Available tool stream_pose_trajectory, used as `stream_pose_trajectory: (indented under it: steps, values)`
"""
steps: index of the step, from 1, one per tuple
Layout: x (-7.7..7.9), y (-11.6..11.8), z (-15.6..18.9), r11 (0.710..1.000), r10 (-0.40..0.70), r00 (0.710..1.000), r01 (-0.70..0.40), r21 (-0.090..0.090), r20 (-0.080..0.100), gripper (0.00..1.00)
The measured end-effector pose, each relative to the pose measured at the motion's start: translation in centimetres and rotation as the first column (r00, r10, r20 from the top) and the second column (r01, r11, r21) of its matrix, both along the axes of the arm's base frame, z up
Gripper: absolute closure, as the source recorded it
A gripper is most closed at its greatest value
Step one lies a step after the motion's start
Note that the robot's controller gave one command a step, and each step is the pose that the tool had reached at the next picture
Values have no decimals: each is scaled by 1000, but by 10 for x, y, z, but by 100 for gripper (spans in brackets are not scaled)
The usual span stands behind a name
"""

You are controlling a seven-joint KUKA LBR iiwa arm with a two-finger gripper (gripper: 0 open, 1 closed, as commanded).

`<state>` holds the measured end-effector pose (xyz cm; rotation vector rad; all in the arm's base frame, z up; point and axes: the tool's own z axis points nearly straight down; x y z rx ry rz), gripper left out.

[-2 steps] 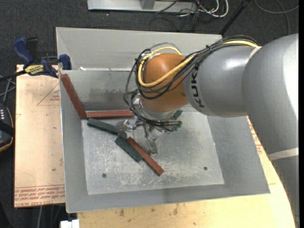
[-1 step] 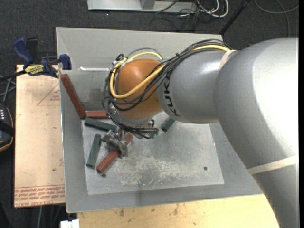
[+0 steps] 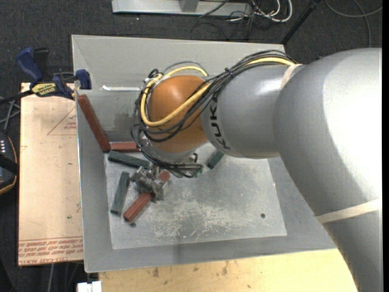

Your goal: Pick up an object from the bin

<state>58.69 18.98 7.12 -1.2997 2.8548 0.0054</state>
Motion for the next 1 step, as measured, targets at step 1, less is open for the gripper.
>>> stream_pose_trajectory:
  steps: [1]
  values:
    - [-17, -4, 103, 1000, 22, 1000, -22, -2, 0, 100]
